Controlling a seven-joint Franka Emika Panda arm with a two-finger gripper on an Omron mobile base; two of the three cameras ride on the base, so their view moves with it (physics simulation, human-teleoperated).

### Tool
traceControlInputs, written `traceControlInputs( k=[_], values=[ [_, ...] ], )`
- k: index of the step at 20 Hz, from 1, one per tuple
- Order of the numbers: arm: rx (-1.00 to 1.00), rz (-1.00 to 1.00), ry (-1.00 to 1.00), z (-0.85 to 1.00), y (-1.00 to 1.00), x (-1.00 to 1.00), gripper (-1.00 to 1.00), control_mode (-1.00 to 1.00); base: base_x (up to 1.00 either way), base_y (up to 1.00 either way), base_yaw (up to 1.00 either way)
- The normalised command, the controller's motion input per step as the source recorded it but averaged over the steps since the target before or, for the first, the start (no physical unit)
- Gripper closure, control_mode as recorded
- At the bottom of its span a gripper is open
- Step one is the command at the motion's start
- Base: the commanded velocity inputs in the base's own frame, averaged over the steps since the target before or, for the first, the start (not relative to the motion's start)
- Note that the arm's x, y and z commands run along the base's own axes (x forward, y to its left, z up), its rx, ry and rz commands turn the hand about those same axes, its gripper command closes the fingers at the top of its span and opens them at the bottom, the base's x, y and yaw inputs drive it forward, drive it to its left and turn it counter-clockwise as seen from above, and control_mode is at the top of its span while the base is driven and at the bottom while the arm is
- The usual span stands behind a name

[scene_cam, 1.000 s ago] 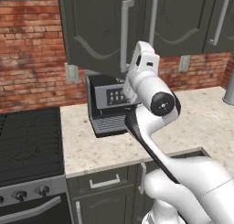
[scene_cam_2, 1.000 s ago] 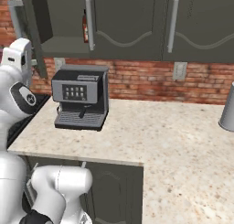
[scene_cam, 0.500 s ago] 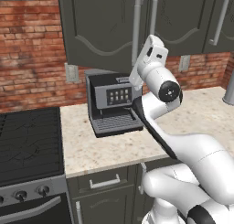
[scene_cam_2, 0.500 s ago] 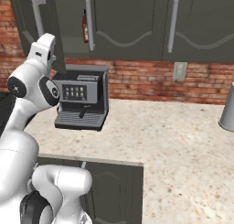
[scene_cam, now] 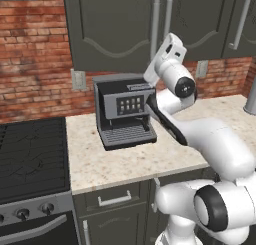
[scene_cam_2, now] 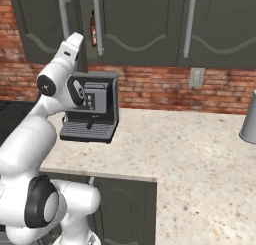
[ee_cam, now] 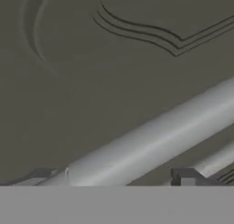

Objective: Pick the candle and candle from the dining table and place them in the open cabinet. Close the cabinet after placing the objects.

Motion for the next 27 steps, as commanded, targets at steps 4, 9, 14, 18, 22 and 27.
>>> traceControlInputs(
  k=[4, 9, 14, 18, 22, 27],
  values=[
    [0.10, 0.00, 0.00, 0.00, -0.31, 0.79, -1.00, -1.00, 0.00, 0.00, 0.00],
    [0.10, 0.00, 0.00, 0.00, -0.23, 0.74, -1.00, -1.00, 0.00, 0.00, 0.00],
    [0.11, 0.00, 0.00, 0.00, -0.21, 0.87, -1.00, -1.00, 0.00, 0.00, 0.00],
    [0.10, 0.00, 0.00, 0.00, -0.22, 0.98, -1.00, -1.00, 0.00, 0.00, 0.00],
    [0.09, 0.00, 0.00, 0.00, -0.24, 0.98, -1.00, -1.00, 0.00, 0.00, 0.00],
    [0.09, 0.00, 0.00, 0.00, -0.34, 1.00, -1.00, -1.00, 0.00, 0.00, 0.00]
  ],
)
